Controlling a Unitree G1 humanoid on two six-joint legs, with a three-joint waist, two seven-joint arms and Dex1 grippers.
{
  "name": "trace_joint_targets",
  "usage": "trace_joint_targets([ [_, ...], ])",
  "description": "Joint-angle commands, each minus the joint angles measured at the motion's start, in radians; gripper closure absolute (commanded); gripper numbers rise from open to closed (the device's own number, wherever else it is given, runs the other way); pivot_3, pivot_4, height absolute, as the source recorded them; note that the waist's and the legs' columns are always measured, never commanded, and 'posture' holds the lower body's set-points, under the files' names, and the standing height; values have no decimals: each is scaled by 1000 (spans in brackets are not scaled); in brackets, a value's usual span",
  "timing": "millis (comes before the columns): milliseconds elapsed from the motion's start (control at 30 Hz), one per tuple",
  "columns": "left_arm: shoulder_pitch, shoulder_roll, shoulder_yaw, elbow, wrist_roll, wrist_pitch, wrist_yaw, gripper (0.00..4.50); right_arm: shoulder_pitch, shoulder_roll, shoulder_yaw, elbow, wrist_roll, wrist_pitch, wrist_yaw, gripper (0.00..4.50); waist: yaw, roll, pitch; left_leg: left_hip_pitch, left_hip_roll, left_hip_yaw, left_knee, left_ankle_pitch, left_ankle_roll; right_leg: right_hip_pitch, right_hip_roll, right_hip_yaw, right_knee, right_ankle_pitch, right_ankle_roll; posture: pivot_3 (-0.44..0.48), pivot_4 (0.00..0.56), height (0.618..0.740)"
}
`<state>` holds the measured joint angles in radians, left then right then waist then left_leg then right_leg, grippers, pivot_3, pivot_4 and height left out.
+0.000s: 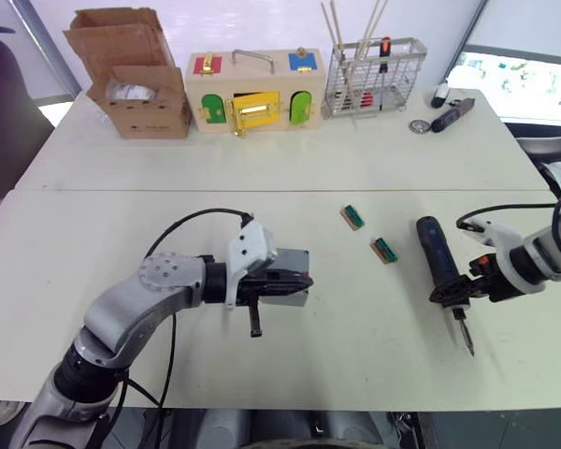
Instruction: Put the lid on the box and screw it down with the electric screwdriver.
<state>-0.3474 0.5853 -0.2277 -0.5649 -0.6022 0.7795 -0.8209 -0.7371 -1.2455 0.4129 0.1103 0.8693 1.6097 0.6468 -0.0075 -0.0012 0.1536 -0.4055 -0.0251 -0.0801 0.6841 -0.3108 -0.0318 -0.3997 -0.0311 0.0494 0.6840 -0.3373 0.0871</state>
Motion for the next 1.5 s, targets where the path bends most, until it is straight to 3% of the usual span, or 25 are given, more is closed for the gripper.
trace_joint_targets([
  [33,1,3,22,-37,-17,-2,6,4500,48,-4,29,-62,-29,5,-35,1850,2,-1,-1,0,0,0,0,0,0,0,0,0,0,0,0,0,150,740],
  [133,-4,2,22,-24,-12,-8,2,4500,88,-24,22,-111,-33,5,-33,2602,9,-2,-1,0,0,-1,0,0,0,1,0,-1,-1,0,0,0,150,740],
  [467,-11,15,18,18,11,-35,-30,4500,177,8,-84,-140,-50,5,-86,2606,23,-6,-4,1,0,-2,0,0,0,3,0,-2,-2,0,0,0,150,740],
  [800,-93,58,31,184,44,-101,-139,4500,171,114,-363,-21,86,5,-204,2607,12,-10,-5,11,0,-1,0,0,0,12,1,-1,-2,0,0,0,150,740],
  [933,-148,75,44,270,44,-114,-201,4500,29,281,-718,52,87,-26,-326,2607,-13,-4,-1,12,1,3,-2,0,0,10,2,3,0,0,0,0,150,740],
  [1000,-164,84,46,300,47,-122,-228,4500,-8,347,-824,19,78,-43,-370,2607,-13,4,1,10,1,5,-3,0,0,6,2,4,2,0,0,0,150,740],
  [1133,-233,123,16,374,75,-139,-320,4500,18,581,-1033,-314,159,-305,-439,2607,-4,5,0,-4,3,2,-3,1,-2,-8,4,1,3,0,0,0,150,740],
  [1333,-284,141,-3,418,106,-141,-396,4500,96,929,-1044,-562,360,-503,-603,2607,-12,4,0,-6,1,3,-1,2,-4,-7,1,1,3,0,0,0,150,740],
  [1433,-295,145,3,420,112,-130,-412,4500,121,1098,-925,-654,253,-692,-629,2607,-13,5,0,-5,0,3,-1,4,-7,-8,0,1,3,0,0,0,150,740],
  [1500,-293,151,6,411,111,-118,-423,4500,136,1134,-824,-686,131,-798,-596,2607,-14,5,0,-5,0,3,-1,4,-7,-9,1,2,5,0,0,0,150,740],
])
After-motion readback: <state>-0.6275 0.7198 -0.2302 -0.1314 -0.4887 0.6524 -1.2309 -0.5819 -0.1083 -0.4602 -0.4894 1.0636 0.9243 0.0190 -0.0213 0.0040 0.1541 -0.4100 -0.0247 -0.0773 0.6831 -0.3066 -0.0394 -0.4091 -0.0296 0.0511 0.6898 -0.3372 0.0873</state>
